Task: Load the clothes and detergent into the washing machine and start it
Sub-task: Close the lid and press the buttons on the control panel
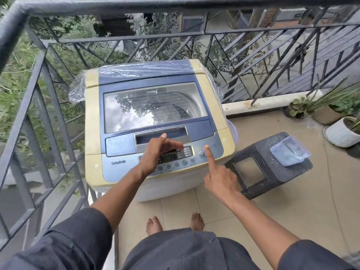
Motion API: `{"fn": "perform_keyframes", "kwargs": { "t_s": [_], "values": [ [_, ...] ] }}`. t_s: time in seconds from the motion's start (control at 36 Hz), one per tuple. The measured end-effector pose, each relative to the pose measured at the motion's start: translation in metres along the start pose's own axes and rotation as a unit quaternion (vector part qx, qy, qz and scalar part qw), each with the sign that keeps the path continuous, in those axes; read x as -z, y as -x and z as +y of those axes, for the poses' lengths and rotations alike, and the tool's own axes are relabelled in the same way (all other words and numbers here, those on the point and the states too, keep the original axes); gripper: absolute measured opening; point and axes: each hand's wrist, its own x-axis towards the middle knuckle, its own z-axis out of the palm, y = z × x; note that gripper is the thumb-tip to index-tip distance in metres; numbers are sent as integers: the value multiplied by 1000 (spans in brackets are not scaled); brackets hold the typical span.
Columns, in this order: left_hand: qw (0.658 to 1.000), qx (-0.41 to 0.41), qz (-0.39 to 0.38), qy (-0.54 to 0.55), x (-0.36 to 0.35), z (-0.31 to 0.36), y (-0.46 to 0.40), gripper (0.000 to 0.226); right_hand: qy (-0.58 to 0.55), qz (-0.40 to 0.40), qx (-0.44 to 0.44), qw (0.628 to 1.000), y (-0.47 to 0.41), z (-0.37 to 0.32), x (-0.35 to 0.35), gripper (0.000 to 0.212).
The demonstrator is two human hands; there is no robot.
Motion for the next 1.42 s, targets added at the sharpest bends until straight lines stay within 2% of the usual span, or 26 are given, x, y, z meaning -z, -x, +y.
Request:
{"fn": "perform_keyframes", "kwargs": {
  "t_s": [0.44, 0.89, 1.06, 1.22, 1.42],
  "values": [
    [1000, 18, 15, 9, -4, 2, 0, 74, -37, 10, 12, 999, -2, 7, -7, 111],
    [999, 10, 37, -3, -8, 0, 1, 73, 23, -15, 32, 999, -7, 18, 3, 117],
    [999, 8, 38, -5, -8, -1, 2, 73, -3, -19, 28, 999, -5, 14, 2, 115],
    [1000, 12, 28, 9, -8, 0, 0, 74, -38, -2, -1, 999, 6, 3, 3, 104],
    [1000, 6, 16, -6, -7, 5, -2, 75, -31, -11, 49, 998, 15, -9, 0, 94]
  ]
}}
